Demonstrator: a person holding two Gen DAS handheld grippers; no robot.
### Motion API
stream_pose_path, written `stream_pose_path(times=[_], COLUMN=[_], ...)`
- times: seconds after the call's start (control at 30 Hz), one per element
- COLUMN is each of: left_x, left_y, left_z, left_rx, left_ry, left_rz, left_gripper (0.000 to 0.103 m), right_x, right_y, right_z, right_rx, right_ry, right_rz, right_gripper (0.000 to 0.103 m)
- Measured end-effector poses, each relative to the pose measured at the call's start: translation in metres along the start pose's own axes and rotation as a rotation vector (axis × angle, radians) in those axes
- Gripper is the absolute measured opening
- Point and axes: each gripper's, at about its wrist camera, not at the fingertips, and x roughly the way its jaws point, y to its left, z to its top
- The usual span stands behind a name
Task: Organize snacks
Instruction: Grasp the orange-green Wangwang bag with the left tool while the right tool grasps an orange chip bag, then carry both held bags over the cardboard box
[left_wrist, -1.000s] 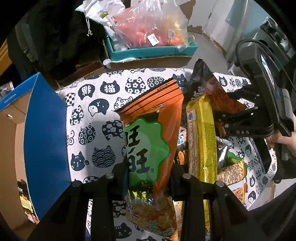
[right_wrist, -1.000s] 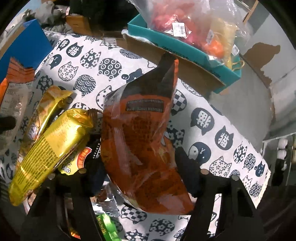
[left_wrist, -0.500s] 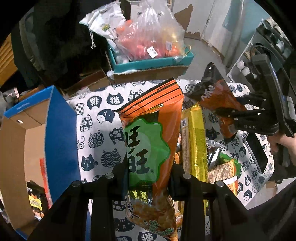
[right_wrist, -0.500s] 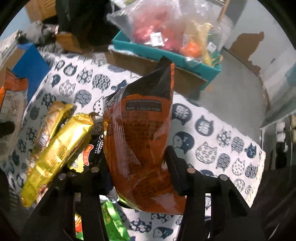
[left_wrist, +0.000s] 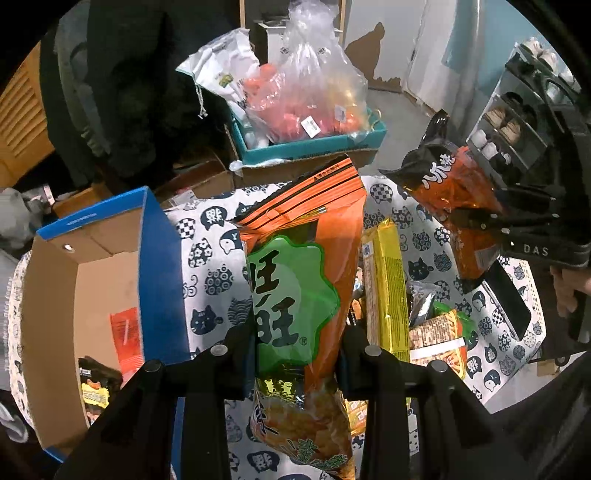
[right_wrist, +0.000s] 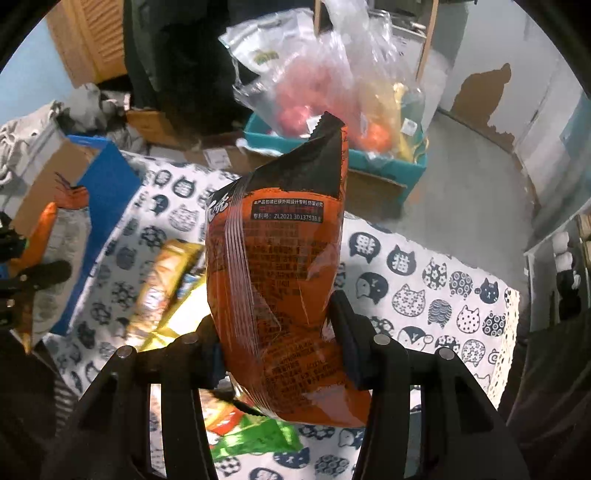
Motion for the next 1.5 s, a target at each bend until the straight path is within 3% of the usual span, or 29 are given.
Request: stream_pose_path(times=[0.77,1.5], left_x=[-0.067,-0.083], left_y=[0.042,0.142], left_z=[-0.016,-0.054], left_rx=[-0.035,-0.191], left_ry=[-0.126,-0.146], left_rz=[0.069,0.157], left_gripper=[0.034,0.034], right_x=[-0.05,-0.031], right_y=[0.083,0.194], right_z=[0.027,0.072], right_rx=[-0.03,-0.145], right_ry=[-0.107,-0.07], right_rz=[0.155,0.258], right_gripper=[0.048,0.048])
